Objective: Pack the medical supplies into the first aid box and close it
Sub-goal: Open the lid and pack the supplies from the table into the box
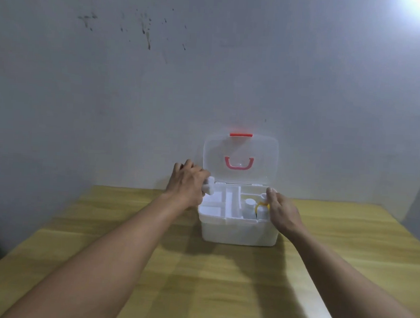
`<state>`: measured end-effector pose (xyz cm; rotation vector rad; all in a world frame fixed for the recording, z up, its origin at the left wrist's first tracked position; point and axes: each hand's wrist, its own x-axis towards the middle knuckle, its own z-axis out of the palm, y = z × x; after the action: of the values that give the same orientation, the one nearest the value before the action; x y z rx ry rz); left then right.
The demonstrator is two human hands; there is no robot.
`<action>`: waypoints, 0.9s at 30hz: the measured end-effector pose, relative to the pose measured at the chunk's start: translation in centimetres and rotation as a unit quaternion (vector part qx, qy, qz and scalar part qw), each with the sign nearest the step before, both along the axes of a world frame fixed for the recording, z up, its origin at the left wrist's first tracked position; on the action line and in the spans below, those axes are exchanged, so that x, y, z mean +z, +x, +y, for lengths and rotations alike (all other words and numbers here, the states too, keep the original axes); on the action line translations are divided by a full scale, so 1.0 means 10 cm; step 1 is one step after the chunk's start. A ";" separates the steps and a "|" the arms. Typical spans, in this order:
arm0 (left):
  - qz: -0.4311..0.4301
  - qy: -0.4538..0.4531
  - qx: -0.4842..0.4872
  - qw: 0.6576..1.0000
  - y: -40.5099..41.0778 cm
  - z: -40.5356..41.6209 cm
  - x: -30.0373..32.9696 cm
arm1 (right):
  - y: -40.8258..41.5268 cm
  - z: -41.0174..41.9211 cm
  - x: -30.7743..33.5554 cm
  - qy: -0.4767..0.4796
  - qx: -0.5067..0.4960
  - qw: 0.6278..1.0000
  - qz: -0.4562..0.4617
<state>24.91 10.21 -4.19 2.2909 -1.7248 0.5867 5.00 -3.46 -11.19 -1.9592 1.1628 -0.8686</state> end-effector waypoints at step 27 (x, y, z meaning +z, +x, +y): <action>0.346 -0.001 0.086 0.934 -0.25 -0.65 0.02 | 0.02 -0.04 -0.06 -0.003 -0.007 1.000 0.005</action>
<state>22.41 3.76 -3.99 2.2604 -1.1847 -0.1961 5.19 -3.88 -11.82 -1.9651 1.1833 -0.8713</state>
